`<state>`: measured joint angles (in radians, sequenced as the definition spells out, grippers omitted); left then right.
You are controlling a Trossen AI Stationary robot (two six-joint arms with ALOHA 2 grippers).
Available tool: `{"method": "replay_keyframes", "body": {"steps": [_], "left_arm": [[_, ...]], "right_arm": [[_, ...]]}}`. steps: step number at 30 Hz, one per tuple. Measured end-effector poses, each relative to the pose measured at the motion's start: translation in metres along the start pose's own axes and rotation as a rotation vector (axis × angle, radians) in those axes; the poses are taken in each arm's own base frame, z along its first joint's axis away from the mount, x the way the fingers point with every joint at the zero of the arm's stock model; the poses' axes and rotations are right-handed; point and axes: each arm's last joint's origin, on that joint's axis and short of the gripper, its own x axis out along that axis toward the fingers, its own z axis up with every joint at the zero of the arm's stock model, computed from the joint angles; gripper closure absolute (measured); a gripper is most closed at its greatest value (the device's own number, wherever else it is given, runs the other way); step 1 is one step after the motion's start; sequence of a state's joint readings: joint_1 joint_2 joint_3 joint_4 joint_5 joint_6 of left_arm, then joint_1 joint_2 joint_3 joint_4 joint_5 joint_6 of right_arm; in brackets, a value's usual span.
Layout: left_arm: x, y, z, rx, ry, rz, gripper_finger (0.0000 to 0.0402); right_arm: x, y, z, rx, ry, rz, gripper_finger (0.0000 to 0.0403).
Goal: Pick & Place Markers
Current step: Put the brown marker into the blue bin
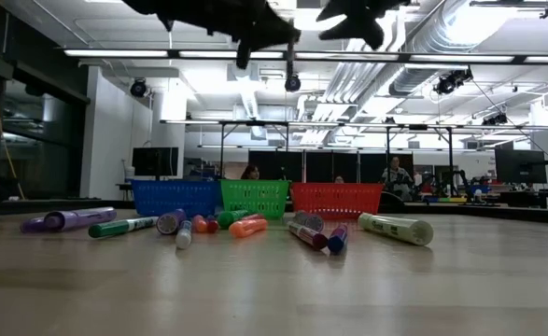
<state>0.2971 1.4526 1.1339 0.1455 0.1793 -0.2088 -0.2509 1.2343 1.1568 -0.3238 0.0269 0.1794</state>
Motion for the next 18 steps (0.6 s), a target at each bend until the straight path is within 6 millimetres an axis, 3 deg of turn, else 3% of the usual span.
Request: {"method": "replay_keyframes", "body": {"steps": [11, 18], "left_arm": [[-0.022, 0.048, -0.027, -0.085, 0.354, 0.244, 0.0374], [-0.037, 0.061, -0.045, 0.014, 0.604, 0.333, 0.0374]], "right_arm": [[-0.018, -0.009, -0.012, -0.004, 0.143, -0.099, 0.0213], [-0.018, -0.010, -0.014, -0.005, 0.156, -0.103, 0.0213]]}}
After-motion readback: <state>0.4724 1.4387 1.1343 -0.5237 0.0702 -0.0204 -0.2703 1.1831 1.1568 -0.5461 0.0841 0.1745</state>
